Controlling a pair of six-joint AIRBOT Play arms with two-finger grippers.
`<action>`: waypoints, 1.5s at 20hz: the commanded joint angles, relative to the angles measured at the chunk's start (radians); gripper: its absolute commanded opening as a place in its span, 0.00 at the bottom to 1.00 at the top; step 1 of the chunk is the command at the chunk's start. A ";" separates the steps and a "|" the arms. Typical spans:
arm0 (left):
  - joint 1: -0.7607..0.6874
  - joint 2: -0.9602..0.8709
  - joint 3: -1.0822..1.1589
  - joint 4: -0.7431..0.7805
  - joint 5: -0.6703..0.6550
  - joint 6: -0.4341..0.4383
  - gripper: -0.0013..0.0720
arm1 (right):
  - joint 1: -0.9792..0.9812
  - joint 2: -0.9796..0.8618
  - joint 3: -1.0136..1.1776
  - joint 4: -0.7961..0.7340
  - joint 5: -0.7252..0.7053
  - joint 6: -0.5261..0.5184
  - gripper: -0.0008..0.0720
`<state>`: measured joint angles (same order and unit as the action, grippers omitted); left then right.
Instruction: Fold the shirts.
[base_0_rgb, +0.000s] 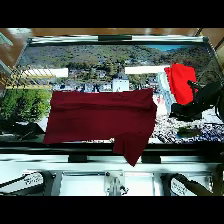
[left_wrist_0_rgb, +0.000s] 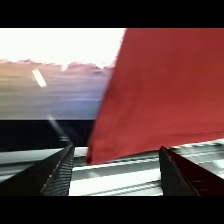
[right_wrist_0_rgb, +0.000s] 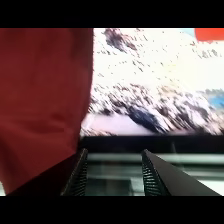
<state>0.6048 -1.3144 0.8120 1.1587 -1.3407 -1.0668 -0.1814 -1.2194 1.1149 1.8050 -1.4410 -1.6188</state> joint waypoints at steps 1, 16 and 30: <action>-0.042 -0.041 -0.019 0.048 0.034 0.022 0.87 | -0.004 0.008 -0.014 0.046 0.045 -0.009 0.64; -0.159 -0.125 -0.018 -0.054 -0.019 0.070 0.06 | 0.040 0.029 -0.231 0.171 0.022 -0.026 0.78; -0.158 -0.114 -0.016 -0.060 0.009 0.091 0.06 | 0.245 0.040 -0.513 0.250 0.315 0.093 0.75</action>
<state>0.4461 -1.4288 0.7948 1.1019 -1.3418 -0.9791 0.0292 -1.1431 0.6136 2.0396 -1.1671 -1.5383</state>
